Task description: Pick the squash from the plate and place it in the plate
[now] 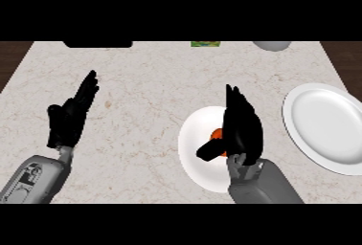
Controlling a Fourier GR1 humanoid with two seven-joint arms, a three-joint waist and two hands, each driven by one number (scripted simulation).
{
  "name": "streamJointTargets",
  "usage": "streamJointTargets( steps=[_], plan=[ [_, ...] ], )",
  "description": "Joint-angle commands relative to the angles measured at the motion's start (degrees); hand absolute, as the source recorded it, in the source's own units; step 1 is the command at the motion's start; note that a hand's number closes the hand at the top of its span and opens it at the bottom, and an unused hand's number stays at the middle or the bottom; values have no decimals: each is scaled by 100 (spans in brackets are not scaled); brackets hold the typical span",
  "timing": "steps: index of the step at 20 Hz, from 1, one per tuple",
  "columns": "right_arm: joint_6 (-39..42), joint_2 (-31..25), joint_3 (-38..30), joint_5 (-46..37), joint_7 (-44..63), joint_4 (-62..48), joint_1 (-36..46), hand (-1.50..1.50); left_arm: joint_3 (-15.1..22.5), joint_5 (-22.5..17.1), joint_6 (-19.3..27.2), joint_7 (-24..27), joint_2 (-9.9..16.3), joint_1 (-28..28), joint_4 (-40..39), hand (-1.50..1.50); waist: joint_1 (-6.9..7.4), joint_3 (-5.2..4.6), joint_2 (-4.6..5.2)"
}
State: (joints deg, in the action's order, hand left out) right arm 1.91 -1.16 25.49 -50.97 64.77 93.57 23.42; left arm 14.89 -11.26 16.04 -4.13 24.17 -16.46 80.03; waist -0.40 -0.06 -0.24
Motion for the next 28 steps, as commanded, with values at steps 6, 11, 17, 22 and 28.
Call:
streamJointTargets(
  steps=[6,11,17,22,28],
  plan=[
    [908,63,-452,330,494,-260,-88,-150,-80,229,-118,112,-113,86,-108,0,39,5,25],
    [962,111,-542,308,456,-610,-169,-150,-12,353,-92,-25,-262,250,206,0,61,6,15],
    [531,113,-483,514,188,-1456,49,-150,-405,338,-432,70,-243,151,-43,0,77,7,25],
    [723,113,-580,443,47,-1313,-266,-150,-627,507,-601,22,-341,-34,-216,0,40,6,22],
    [377,114,-436,212,-255,-1417,-813,-150,-830,590,-852,-7,-475,15,-151,0,31,6,19]
  ],
)
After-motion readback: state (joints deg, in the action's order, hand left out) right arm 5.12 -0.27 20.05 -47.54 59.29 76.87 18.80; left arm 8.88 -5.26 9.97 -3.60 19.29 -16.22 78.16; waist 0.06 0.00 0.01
